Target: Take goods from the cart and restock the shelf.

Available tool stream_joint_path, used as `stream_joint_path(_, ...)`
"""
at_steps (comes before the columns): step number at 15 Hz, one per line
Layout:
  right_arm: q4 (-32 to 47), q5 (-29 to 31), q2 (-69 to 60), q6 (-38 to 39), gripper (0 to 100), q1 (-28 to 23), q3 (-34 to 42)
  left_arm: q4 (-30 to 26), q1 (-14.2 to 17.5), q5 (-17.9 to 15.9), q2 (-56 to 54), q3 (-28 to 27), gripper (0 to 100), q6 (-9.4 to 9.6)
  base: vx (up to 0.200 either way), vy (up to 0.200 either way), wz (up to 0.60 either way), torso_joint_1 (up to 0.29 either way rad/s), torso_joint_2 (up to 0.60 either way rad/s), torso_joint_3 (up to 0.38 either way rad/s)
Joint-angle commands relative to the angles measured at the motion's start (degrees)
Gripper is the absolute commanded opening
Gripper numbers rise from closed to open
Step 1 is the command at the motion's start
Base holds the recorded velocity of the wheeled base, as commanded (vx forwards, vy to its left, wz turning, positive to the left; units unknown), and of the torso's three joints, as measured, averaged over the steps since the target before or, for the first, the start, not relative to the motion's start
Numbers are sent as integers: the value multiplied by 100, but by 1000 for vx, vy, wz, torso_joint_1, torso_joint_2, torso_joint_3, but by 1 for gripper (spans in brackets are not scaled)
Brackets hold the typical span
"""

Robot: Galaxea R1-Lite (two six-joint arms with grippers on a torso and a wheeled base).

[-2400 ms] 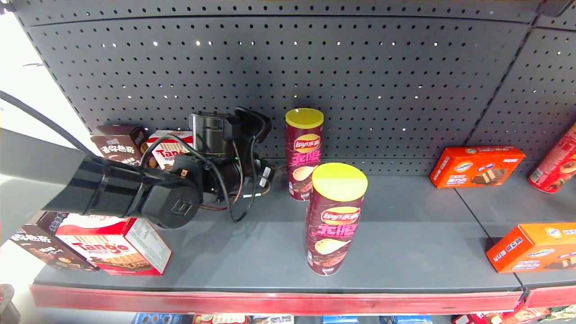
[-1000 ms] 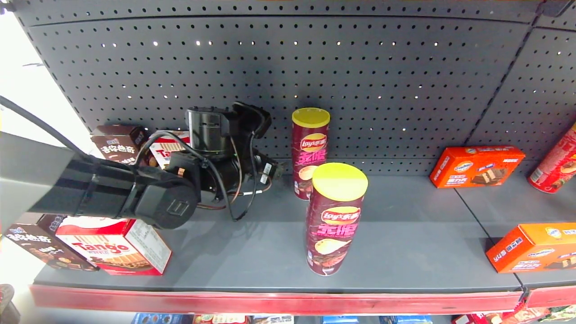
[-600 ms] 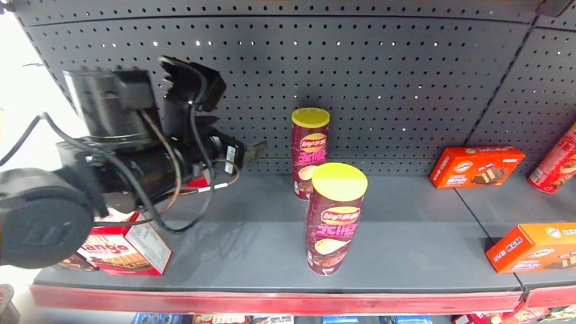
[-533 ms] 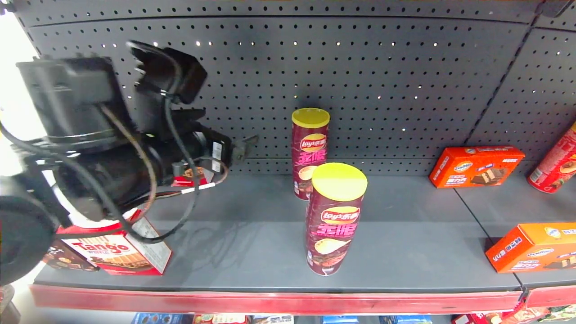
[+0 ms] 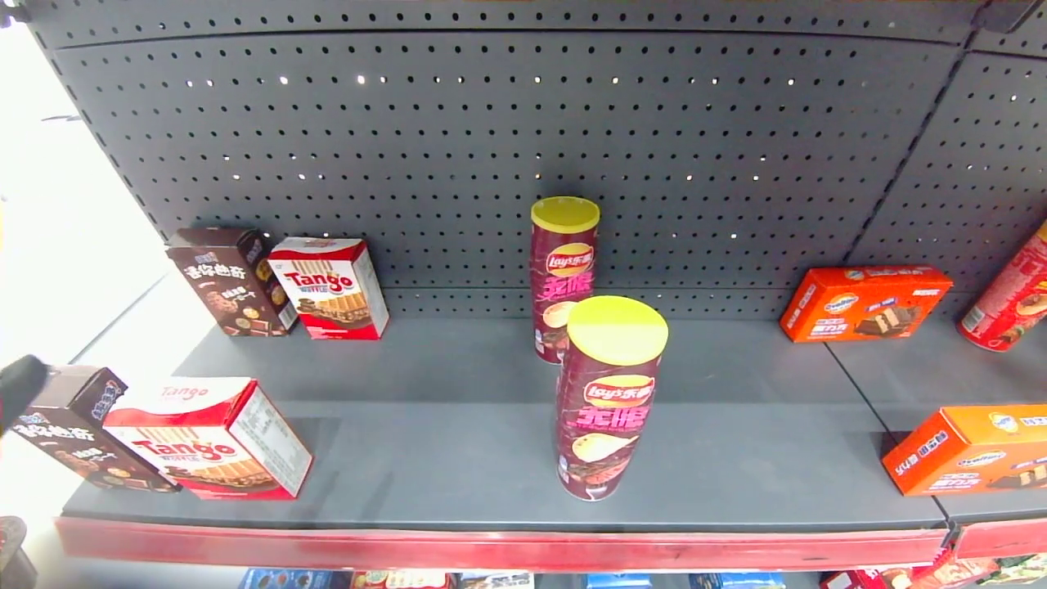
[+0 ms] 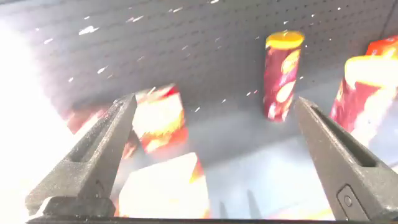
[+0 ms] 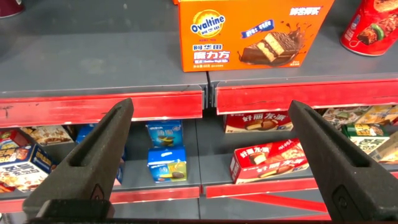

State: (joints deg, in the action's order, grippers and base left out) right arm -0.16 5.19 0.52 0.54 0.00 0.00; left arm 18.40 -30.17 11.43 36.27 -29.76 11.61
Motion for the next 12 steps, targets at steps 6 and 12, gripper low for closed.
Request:
stream_joint_path(6,-2,-1,9,-1,100,0,0,-644,2129,-1908,-3161,2694,100,-343,0,0,0,0,0,0)
stream_joint_path(12,-2,-1,9,-1,100,0,0,-1629,2991,-1899,-3627,2976,100,-378,0,0,0,0,0,0)
